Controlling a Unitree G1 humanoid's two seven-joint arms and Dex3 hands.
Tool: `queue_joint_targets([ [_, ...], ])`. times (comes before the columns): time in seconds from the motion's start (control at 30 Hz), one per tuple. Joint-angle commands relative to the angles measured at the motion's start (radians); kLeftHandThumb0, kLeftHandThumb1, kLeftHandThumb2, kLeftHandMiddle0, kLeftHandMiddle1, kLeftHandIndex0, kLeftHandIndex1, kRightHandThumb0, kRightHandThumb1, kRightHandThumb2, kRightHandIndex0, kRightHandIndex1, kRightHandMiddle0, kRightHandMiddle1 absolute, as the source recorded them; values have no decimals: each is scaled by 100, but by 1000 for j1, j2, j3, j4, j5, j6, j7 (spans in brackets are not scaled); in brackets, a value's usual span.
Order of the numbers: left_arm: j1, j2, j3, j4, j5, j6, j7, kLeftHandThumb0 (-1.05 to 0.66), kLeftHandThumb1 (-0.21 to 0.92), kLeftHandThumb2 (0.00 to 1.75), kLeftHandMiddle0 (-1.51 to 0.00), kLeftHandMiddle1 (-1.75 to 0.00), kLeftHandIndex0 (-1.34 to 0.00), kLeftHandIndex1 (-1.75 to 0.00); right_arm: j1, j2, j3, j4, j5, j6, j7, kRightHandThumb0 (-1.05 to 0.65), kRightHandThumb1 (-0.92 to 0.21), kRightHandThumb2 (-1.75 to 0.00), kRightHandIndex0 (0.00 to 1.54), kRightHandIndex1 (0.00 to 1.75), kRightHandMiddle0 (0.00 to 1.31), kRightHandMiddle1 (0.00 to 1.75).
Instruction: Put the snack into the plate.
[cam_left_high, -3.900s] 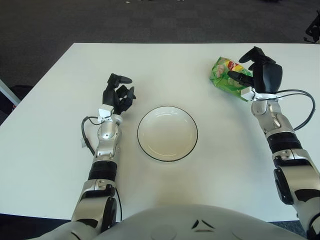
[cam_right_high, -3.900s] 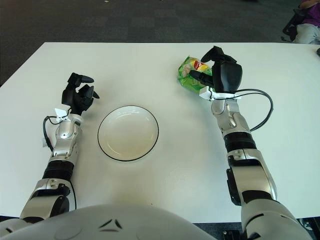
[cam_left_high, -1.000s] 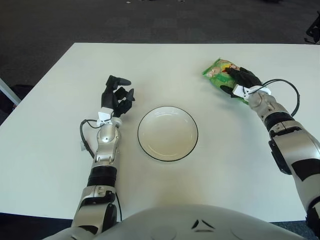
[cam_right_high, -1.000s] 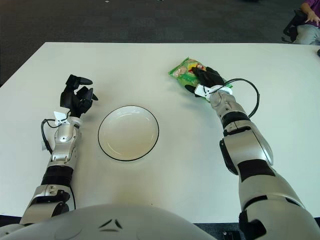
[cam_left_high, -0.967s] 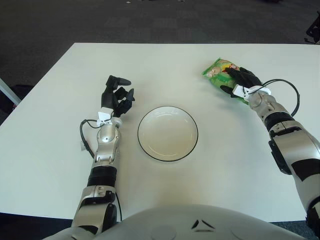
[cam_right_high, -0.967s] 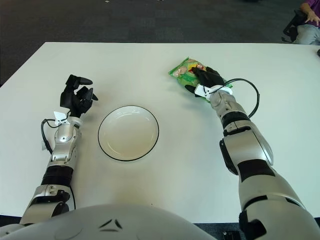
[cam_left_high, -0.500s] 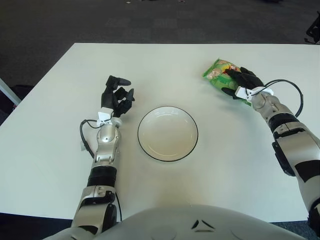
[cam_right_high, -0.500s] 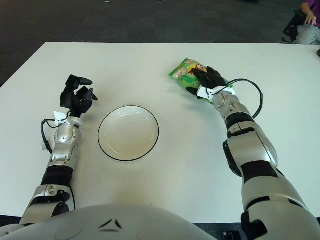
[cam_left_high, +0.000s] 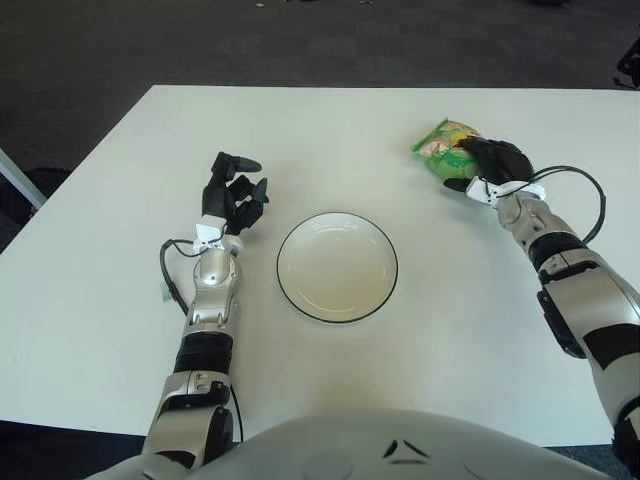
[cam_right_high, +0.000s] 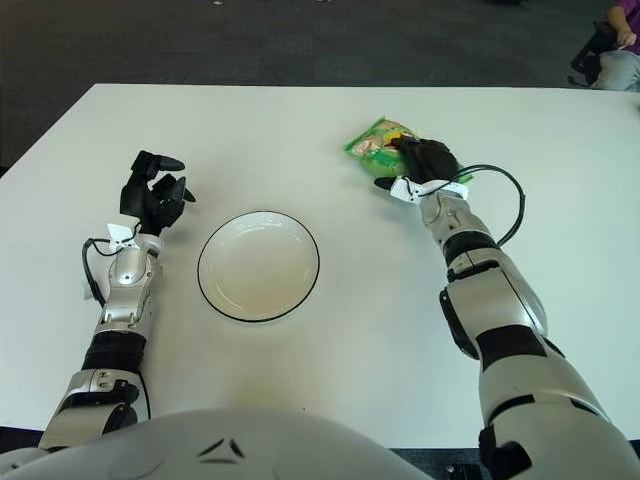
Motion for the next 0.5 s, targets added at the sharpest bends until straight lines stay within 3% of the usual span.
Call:
queue_joint_targets([
  [0.0,-9,7,1,3,8,-14,9,-36,92,33,-81,-169,-41,-154,57,11,22,35,-22,59,12,-40,-92,-2,37,123,75,115],
  [0.03,-9,7,1,3,8,-14,9,-36,92,33,-81,-170,-41,-154,56,12,26,37,-25,68,9,-26,-91,-8,43,126,68,121],
  [0.1,-9,7,1,3,8,-16,9,-36,92,33,-81,-170,-41,-154,52,12,41,41,-37,91,3,-16,-88,-20,45,130,61,128],
  [0.2,-7,7,0,2,9,-20,9,-36,92,33,-81,-170,-41,-154,50,13,48,43,-43,100,-8,-4,-53,-86,54,142,55,159],
  [0.27,-7,6,0,2,10,-21,9,-36,92,33,-81,-170,-41,-154,53,12,39,42,-33,86,-16,-2,-42,-107,57,151,52,167],
  [0.47,-8,6,-1,1,10,-22,9,-36,92,33,-81,-170,-41,-154,61,10,22,41,-17,51,-40,0,-27,-137,62,172,47,174],
])
